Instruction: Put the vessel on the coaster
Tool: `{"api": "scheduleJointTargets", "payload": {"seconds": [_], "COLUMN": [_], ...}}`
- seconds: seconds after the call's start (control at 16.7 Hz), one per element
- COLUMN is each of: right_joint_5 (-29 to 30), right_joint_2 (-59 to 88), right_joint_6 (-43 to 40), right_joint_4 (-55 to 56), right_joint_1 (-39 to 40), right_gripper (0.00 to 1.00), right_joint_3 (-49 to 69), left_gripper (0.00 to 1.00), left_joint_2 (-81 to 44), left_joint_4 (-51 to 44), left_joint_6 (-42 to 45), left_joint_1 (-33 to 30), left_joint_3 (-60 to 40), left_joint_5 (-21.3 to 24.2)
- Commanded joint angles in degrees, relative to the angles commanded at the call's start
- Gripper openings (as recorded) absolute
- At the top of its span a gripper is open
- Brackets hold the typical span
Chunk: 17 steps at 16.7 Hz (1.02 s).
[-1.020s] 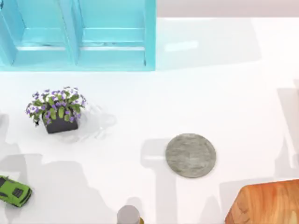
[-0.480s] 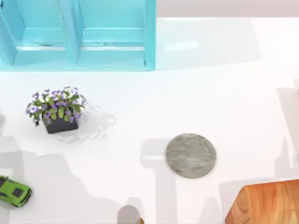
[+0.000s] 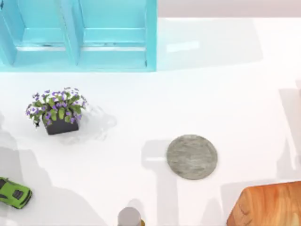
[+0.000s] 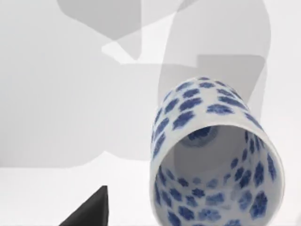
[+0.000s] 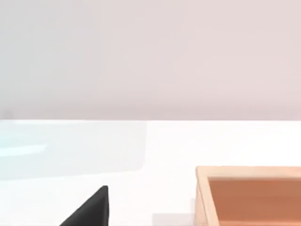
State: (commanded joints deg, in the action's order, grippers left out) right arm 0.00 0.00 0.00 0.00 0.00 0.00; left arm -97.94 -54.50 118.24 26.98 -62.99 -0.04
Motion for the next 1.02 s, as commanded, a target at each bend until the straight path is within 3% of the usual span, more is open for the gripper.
{"api": "scheduleJointTargets", "payload": {"seconds": [0.18, 0.48, 1.02], "right_joint_5": [0.0, 0.0, 0.0], "right_joint_2": [0.0, 0.0, 0.0], "right_joint_6": [0.0, 0.0, 0.0], "right_joint_4": [0.0, 0.0, 0.0], "right_joint_1": [0.0, 0.0, 0.0], "right_gripper": [1.0, 1.0, 1.0], "right_joint_3": [0.0, 0.0, 0.0], "left_gripper": [1.0, 1.0, 0.32], "left_joint_2": [-1.9, -2.3, -2.3], "left_joint_4": [6.2, 7.3, 7.3], "left_joint_6": [0.2, 0.2, 0.2], "left_joint_1": [0.1, 0.2, 0.2], "left_joint_3": [4.5, 5.5, 5.5], "left_joint_5": [0.0, 0.0, 0.0]}}
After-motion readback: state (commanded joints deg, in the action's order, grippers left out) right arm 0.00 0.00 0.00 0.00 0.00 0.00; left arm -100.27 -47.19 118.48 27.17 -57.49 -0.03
